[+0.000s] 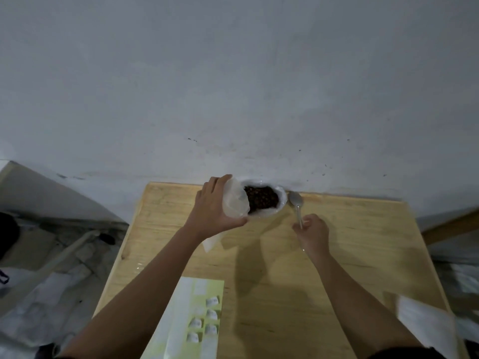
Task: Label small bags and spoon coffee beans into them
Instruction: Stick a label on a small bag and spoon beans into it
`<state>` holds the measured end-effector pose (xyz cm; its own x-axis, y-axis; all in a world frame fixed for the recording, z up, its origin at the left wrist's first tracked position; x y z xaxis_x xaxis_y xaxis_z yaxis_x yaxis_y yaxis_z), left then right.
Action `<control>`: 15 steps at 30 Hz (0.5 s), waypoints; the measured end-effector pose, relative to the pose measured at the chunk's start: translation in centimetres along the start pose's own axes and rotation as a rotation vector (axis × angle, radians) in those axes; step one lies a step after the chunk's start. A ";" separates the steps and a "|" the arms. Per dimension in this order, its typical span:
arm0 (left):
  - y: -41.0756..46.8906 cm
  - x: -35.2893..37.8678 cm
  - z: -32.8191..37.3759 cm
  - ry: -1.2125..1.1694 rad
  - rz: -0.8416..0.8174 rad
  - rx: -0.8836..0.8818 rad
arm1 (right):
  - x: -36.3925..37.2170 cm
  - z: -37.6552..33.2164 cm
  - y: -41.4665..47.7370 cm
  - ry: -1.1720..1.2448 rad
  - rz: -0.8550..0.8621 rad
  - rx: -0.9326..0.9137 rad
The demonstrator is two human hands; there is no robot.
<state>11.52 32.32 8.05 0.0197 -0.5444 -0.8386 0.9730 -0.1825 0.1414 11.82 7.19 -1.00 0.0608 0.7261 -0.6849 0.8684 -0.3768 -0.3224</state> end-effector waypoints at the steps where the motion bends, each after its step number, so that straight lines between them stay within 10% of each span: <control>1: 0.0 0.1 -0.3 0.001 -0.006 0.004 | 0.3 0.3 0.3 -0.023 0.008 -0.006; 15: 0.3 1.4 -0.5 -0.027 -0.109 0.025 | -1.5 1.4 0.1 0.002 0.240 0.012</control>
<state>11.92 31.96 6.65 -0.0928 -0.5418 -0.8354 0.9629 -0.2623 0.0631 11.08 5.29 -0.94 0.2652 0.6160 -0.7418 0.8229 -0.5455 -0.1588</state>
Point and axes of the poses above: each hand's wrist, its own y-axis towards the middle knuckle, its own x-axis out of the palm, z = x × y, the point moved 2 cm from there along y, towards the middle knuckle, and after that the axes turned 6 degrees about x, right-handed, at the moved point
